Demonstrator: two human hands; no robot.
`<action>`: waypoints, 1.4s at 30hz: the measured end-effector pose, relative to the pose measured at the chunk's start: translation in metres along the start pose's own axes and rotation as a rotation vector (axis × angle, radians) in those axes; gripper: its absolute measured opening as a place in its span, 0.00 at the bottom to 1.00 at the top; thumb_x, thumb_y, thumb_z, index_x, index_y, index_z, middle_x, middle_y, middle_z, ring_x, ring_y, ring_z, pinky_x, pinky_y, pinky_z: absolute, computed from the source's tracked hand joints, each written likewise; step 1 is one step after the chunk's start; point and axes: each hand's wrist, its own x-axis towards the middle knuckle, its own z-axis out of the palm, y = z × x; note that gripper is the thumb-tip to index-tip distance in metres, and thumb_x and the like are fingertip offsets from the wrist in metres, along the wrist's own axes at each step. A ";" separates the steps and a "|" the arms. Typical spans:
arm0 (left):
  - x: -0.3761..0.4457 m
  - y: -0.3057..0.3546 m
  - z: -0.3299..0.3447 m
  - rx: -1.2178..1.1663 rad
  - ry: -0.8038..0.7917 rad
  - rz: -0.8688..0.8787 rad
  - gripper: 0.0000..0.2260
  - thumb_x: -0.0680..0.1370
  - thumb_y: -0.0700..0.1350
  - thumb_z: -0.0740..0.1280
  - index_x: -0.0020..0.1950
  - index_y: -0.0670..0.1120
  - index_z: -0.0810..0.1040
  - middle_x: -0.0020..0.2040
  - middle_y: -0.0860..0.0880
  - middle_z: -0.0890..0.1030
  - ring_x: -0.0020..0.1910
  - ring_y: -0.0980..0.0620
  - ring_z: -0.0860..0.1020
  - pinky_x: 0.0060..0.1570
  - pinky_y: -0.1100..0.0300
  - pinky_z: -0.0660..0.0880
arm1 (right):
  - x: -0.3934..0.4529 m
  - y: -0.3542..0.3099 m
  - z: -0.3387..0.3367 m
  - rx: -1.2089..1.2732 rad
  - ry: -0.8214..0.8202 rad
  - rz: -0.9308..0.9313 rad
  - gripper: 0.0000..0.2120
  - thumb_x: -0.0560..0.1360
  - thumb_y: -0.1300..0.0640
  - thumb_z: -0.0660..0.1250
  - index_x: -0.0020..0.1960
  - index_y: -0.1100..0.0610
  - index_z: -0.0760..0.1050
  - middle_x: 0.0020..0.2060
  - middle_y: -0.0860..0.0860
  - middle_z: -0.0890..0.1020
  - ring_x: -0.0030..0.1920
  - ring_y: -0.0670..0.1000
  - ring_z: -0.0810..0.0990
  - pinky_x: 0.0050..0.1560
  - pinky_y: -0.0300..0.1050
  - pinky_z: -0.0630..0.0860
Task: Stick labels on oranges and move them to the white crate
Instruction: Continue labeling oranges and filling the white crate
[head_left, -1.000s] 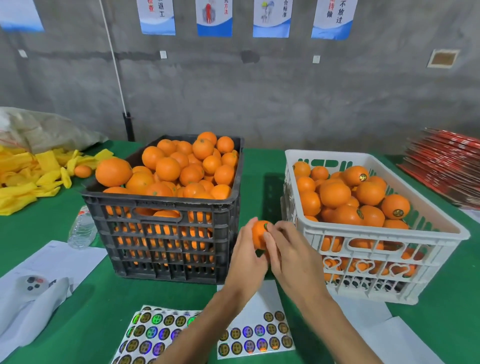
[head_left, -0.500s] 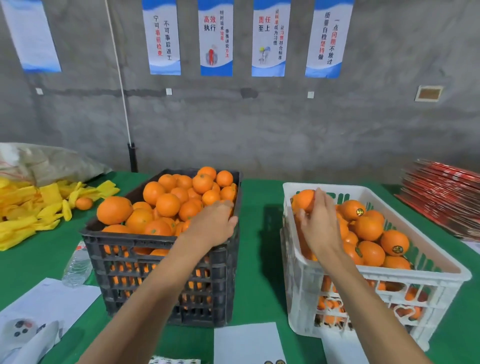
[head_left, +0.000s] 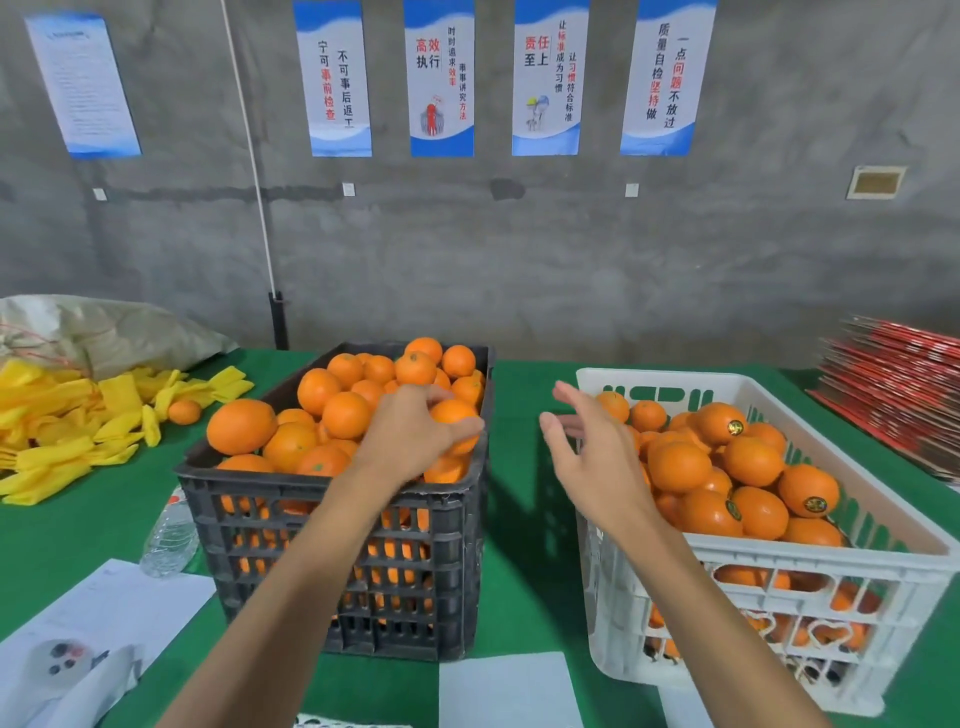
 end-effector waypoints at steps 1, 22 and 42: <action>-0.008 0.008 0.009 -0.034 0.113 0.059 0.26 0.70 0.61 0.77 0.63 0.49 0.83 0.54 0.51 0.85 0.52 0.53 0.81 0.54 0.54 0.79 | -0.001 -0.006 0.003 0.041 -0.015 0.000 0.24 0.83 0.48 0.62 0.77 0.55 0.67 0.71 0.49 0.76 0.61 0.42 0.78 0.65 0.46 0.76; -0.203 -0.080 0.184 -0.363 -0.285 -0.217 0.31 0.78 0.48 0.73 0.75 0.56 0.58 0.67 0.53 0.70 0.57 0.71 0.73 0.52 0.75 0.71 | -0.207 0.076 0.040 -0.220 -0.484 0.079 0.17 0.83 0.47 0.63 0.69 0.52 0.76 0.63 0.46 0.80 0.61 0.47 0.78 0.64 0.45 0.74; -0.215 -0.075 0.206 -0.170 -0.139 -0.158 0.28 0.82 0.42 0.66 0.78 0.49 0.56 0.72 0.52 0.62 0.67 0.51 0.70 0.61 0.61 0.69 | -0.231 0.106 0.059 -0.371 -0.430 -0.165 0.10 0.76 0.46 0.73 0.47 0.52 0.86 0.44 0.43 0.77 0.42 0.47 0.75 0.38 0.40 0.75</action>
